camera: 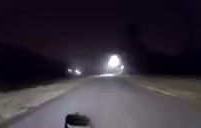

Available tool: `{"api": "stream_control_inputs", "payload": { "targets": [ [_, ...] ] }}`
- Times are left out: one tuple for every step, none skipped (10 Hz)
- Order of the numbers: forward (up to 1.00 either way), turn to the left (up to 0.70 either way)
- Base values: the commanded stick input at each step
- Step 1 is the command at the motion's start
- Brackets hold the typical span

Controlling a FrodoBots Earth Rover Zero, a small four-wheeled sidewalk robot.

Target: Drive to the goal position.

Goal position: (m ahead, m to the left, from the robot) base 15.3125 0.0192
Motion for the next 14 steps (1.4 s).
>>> {"api": "stream_control_inputs", "payload": {
  "targets": [
    [1.0, 0.02],
    [1.0, 0.02],
    [1.0, 0.02],
    [1.0, 0.02],
    [1.0, 0.02],
    [1.0, 0.02],
    [1.0, 0.02],
    [1.0, 0.02],
    [1.0, 0.02],
    [1.0, 0.02],
    [1.0, 0.02],
    [1.0, 0.03],
    [1.0, 0.03],
    [1.0, 0.03]
  ]
}}
